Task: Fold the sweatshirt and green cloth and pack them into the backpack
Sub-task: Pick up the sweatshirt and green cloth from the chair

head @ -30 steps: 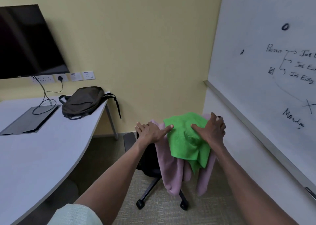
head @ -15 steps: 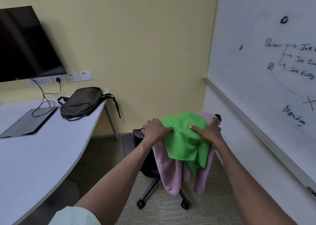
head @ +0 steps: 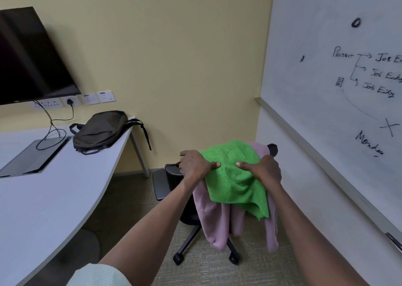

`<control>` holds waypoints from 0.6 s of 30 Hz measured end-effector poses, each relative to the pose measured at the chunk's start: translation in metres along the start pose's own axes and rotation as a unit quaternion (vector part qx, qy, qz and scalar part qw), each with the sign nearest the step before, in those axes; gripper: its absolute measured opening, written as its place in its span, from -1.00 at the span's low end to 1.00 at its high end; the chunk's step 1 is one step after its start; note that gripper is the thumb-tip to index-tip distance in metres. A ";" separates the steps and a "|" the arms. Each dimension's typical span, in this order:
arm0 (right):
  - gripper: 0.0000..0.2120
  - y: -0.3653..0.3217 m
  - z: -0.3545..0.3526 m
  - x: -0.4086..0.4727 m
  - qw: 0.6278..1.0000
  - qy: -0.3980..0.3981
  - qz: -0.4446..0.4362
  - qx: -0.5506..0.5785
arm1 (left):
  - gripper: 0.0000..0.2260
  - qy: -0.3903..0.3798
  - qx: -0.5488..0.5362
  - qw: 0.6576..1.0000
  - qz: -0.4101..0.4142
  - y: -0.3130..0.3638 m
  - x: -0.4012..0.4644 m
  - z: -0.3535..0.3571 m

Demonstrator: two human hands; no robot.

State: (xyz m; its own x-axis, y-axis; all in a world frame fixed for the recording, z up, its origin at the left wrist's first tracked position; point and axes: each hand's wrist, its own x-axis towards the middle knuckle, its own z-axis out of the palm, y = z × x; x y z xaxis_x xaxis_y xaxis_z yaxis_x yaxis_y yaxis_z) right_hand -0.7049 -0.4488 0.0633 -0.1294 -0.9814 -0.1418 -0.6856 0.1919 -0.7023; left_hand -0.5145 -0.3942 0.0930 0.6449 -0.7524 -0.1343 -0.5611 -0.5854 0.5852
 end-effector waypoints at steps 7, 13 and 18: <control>-0.24 -0.015 -0.004 -0.015 0.997 0.044 -0.035 -0.053 | -0.48 -0.024 -0.044 0.996 0.074 -0.009 0.002 -0.001; -0.24 -0.015 -0.003 -0.014 0.996 0.031 -0.080 -0.038 | -0.41 -0.033 -0.038 0.997 0.056 -0.007 -0.001 0.003; -0.21 -0.020 -0.001 -0.019 0.995 0.023 -0.093 -0.016 | -0.48 -0.053 -0.115 0.990 0.066 -0.007 -0.007 0.006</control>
State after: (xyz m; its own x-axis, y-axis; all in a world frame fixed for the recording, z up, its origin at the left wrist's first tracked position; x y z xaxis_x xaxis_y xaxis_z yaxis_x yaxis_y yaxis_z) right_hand -0.6894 -0.4344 0.0811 -0.0295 -0.9993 0.0213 -0.7237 0.0066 -0.6900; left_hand -0.5181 -0.3869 0.0856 0.5089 -0.8524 -0.1205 -0.4955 -0.4045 0.7686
